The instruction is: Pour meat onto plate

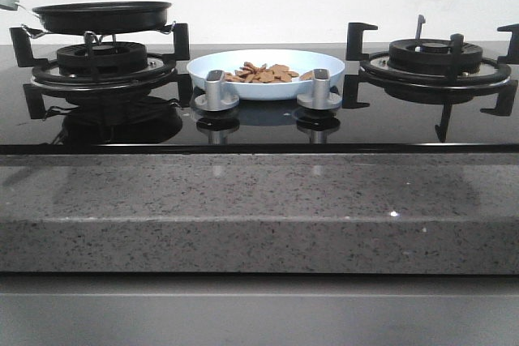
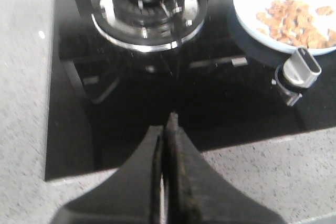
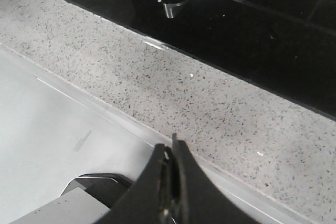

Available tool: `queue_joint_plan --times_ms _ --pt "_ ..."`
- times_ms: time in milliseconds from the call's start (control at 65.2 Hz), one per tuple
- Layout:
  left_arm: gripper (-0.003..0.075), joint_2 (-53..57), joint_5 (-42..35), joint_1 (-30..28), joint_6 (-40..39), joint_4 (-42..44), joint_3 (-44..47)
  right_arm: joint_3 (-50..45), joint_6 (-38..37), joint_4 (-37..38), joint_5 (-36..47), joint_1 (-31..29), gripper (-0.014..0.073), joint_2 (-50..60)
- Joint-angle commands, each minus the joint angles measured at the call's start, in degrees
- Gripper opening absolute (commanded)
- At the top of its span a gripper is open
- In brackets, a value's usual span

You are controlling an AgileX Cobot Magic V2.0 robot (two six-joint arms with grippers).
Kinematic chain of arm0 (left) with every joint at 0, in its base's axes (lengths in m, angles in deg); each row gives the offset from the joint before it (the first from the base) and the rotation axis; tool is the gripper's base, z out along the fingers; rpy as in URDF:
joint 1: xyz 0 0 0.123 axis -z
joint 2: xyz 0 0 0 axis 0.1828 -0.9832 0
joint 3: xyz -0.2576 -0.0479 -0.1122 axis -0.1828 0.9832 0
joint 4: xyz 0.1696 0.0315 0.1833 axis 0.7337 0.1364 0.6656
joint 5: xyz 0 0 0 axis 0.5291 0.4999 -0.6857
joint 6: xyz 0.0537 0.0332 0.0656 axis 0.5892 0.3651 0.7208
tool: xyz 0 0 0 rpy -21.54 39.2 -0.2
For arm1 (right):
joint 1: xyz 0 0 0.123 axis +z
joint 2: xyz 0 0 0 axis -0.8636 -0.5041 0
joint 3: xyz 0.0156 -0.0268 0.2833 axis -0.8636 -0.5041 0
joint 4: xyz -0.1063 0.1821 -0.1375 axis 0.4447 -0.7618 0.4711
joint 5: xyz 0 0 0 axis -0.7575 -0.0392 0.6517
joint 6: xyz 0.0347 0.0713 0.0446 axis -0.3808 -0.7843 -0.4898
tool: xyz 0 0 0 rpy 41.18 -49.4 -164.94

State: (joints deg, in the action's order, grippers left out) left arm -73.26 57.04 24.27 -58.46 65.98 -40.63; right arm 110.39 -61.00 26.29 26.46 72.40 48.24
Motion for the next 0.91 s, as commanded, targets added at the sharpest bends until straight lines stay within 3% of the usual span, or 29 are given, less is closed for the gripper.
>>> queue_joint_plan --times_ms 0,230,460,660,890 --pt "-0.002 4.33 -7.58 -2.26 0.35 0.77 2.66 1.54 0.06 -1.59 2.28 -0.13 -0.0071 0.22" --pt "-0.002 21.61 -24.37 -10.58 0.35 -0.89 21.61 1.54 0.06 -1.59 1.89 -0.13 -0.0071 0.22" --pt "-0.002 36.57 -35.94 -11.63 0.35 -4.07 37.29 1.54 0.06 -1.59 1.83 -0.13 -0.0071 0.22" --pt "-0.002 42.37 -45.64 -11.63 0.35 -4.58 46.96 1.54 0.06 -1.59 1.83 -0.13 -0.0071 0.22" --pt "-0.002 43.55 -44.32 -11.63 0.35 -4.19 46.88 1.54 0.06 -1.59 1.54 -0.13 -0.0071 0.15"
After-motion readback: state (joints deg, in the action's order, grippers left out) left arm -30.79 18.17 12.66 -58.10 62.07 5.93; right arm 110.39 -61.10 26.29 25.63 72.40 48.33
